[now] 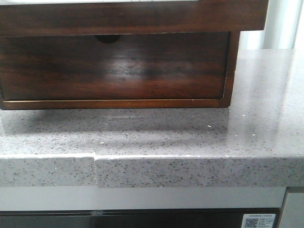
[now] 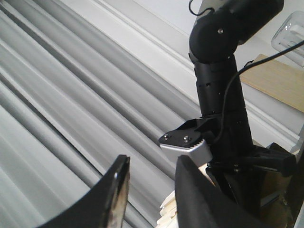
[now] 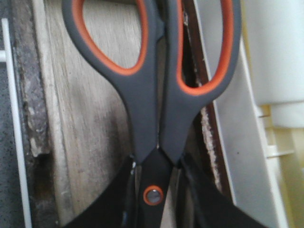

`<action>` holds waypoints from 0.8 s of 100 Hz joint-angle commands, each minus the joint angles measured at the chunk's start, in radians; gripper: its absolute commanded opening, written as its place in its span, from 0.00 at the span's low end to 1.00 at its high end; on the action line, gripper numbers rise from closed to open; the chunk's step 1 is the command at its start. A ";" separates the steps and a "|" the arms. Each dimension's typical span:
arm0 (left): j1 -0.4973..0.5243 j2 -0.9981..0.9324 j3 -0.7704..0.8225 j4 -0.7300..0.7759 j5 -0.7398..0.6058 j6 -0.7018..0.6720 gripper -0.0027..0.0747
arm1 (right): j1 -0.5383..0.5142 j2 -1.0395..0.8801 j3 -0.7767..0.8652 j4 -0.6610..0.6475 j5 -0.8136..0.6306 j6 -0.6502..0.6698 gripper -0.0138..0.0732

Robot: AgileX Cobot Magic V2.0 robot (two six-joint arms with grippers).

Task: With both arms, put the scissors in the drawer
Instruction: 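Carry the scissors into the open drawer and release with right gripper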

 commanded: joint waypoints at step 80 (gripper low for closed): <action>-0.008 0.013 -0.027 -0.038 -0.039 -0.013 0.32 | 0.002 -0.030 -0.022 -0.028 -0.002 0.016 0.40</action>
